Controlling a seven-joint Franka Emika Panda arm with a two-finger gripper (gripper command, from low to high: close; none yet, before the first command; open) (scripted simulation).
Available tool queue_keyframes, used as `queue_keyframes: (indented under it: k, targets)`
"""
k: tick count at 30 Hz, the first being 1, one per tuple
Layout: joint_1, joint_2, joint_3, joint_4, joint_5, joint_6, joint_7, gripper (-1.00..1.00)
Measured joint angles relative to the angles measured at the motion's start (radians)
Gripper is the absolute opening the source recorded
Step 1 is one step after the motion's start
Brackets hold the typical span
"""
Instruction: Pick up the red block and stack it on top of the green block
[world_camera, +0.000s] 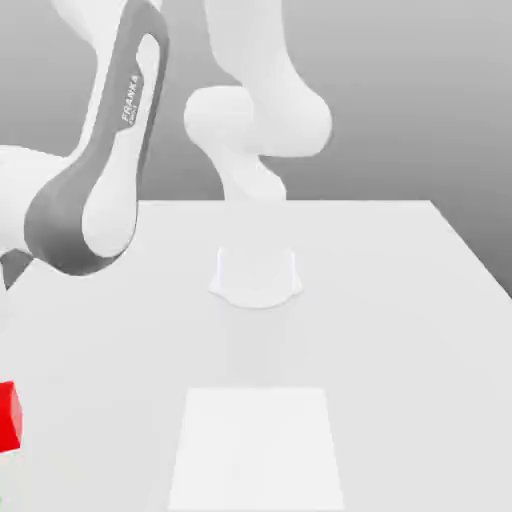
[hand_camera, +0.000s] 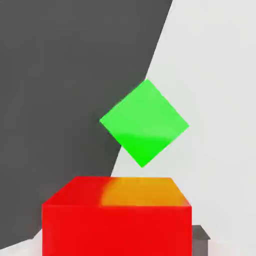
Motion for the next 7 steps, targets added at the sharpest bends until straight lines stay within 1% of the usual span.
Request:
queue_keyframes:
  k: [3, 4, 7]
  targets:
    - [-0.023, 0.099, 0.011, 0.032, 0.037, 0.064, -0.007, -1.00]
    - [-0.028, 0.127, 0.017, 0.036, 0.046, 0.088, -0.013, 1.00]
    - [-0.028, 0.127, 0.017, 0.036, 0.046, 0.088, -0.013, 1.00]
